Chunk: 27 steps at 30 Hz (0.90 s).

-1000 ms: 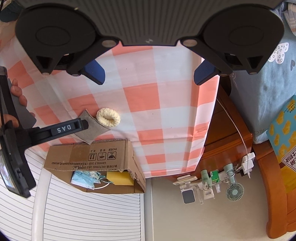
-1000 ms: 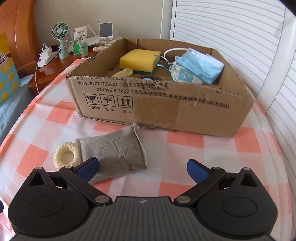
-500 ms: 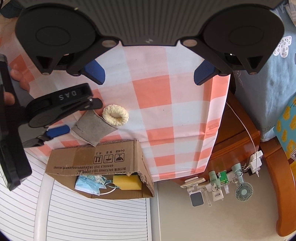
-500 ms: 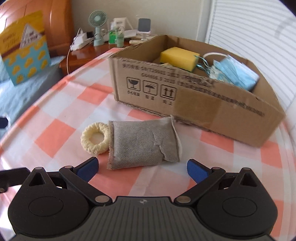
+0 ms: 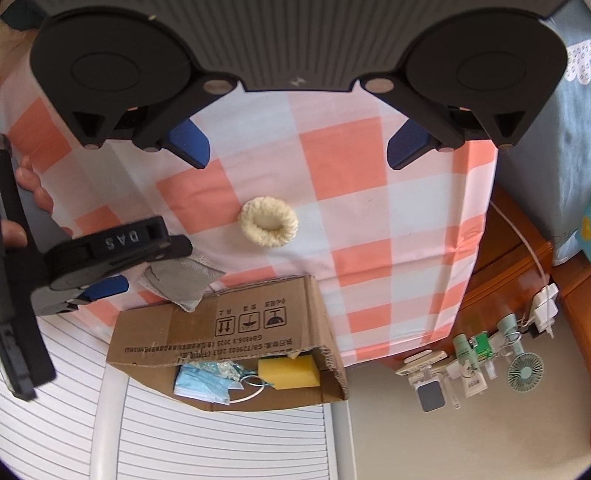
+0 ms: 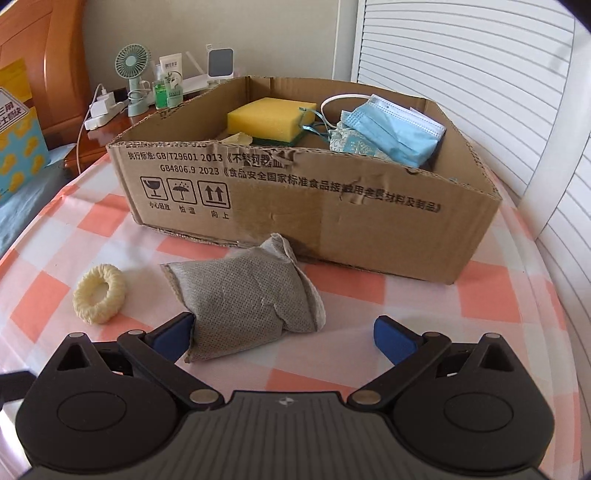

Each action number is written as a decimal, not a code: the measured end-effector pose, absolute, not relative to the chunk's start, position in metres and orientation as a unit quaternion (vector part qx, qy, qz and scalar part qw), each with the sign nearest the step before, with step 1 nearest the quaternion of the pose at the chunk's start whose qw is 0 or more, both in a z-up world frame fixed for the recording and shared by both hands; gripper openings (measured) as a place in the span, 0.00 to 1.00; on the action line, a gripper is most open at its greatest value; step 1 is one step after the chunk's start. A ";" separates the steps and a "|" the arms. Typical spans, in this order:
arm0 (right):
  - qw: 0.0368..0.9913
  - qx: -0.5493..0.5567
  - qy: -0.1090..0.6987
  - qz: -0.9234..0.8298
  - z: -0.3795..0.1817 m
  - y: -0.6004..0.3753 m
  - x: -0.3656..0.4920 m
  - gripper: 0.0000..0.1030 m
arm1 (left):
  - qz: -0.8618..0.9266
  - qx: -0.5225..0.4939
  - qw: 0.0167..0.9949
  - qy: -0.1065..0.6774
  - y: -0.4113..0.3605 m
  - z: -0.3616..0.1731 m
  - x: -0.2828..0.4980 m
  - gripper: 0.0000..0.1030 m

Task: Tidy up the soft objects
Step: 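Lower the open left tool onto the cream fuzzy scrunchie while the right tool hovers over the grey sachet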

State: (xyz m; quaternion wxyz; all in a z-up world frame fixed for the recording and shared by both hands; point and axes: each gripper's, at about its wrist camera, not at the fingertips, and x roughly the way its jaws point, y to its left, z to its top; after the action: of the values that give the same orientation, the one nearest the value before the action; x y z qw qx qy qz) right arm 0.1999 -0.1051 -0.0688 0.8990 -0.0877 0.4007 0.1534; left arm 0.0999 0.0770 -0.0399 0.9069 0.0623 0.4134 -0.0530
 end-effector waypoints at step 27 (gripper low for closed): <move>0.902 -0.093 0.385 0.173 -0.070 -0.113 0.191 1.00 | -0.165 0.065 0.901 0.395 0.065 -0.071 0.159 1.00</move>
State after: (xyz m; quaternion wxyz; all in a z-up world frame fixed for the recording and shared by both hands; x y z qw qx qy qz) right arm 0.1910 -0.1130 -0.0699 0.9019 -0.0934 0.3846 0.1730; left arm 0.1593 0.0649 -0.0713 0.9011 0.0655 0.3954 -0.1653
